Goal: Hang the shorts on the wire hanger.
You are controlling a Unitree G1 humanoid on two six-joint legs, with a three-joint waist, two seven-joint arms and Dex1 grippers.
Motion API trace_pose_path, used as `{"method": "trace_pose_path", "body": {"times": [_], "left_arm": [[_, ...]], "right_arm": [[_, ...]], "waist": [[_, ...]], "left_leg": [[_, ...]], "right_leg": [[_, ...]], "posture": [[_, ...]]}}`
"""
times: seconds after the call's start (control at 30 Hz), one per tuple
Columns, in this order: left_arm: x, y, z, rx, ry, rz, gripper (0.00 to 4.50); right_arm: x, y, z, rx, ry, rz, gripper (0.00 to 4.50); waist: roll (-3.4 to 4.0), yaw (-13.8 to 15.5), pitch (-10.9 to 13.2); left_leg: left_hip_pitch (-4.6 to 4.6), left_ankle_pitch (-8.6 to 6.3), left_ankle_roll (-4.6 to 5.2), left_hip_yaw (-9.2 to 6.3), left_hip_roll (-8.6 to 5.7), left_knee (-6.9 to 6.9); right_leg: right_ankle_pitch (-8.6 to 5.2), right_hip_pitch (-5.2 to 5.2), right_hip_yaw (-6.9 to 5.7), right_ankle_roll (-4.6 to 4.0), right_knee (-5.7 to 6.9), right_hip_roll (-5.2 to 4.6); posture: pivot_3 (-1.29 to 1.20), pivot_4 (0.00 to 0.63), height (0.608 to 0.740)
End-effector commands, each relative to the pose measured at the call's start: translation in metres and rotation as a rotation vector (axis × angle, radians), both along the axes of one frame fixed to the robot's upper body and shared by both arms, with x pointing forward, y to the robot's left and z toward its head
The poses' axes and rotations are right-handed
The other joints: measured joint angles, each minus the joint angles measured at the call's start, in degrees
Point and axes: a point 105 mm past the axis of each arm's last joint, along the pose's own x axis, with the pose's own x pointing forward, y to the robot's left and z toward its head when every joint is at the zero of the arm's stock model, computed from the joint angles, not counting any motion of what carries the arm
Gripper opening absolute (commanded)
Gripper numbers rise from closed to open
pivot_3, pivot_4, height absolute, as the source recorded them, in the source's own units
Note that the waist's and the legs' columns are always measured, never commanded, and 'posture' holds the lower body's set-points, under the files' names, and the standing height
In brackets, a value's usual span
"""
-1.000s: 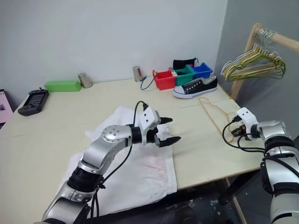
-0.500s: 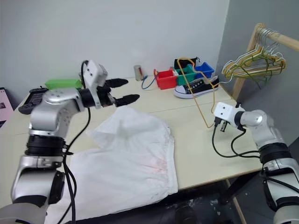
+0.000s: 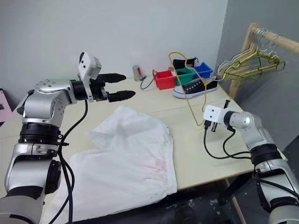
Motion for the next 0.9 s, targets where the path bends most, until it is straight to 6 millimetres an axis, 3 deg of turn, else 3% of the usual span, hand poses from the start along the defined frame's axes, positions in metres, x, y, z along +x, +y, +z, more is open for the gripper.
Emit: {"method": "trace_pose_path", "body": {"times": [0.03,0.37,0.63,0.9], "left_arm": [[-0.002,-0.003,0.011,0.006,-0.056,-0.014,4.5],[-0.004,-0.005,0.006,0.007,-0.056,-0.023,4.5],[-0.007,-0.002,0.004,0.003,-0.053,-0.012,4.5],[-0.009,0.0,0.001,0.002,-0.047,-0.006,4.5]], "right_arm": [[0.002,0.005,0.021,0.079,-0.023,-0.001,0.05],[0.012,-0.001,0.046,0.517,0.153,-0.187,0.05],[0.016,0.0,0.054,0.657,0.205,-0.258,0.05],[0.028,-0.02,0.063,0.773,0.202,-0.422,0.05]], "waist": [[0.0,0.0,0.0],[0.0,0.1,0.0],[0.01,0.2,0.0],[0.02,0.3,0.0]], "left_leg": [[0.0,0.0,0.0,0.0,0.0,0.0],[0.0,0.0,0.0,-0.03,-0.01,0.01],[-0.04,0.0,0.0,-0.08,-0.02,0.01],[-0.24,0.01,0.01,-0.08,-0.03,0.02]], "right_leg": [[0.0,0.0,0.0,0.0,0.0,0.0],[0.0,0.0,0.0,0.0,0.05,-0.01],[0.0,-0.02,-0.04,0.0,0.06,0.0],[0.0,-0.3,-0.02,0.0,0.17,-0.01]], "posture": [[-0.3,0.0,0.74],[-0.3,0.0,0.74],[-0.29,0.0,0.74],[-0.3,0.0,0.74]]}}
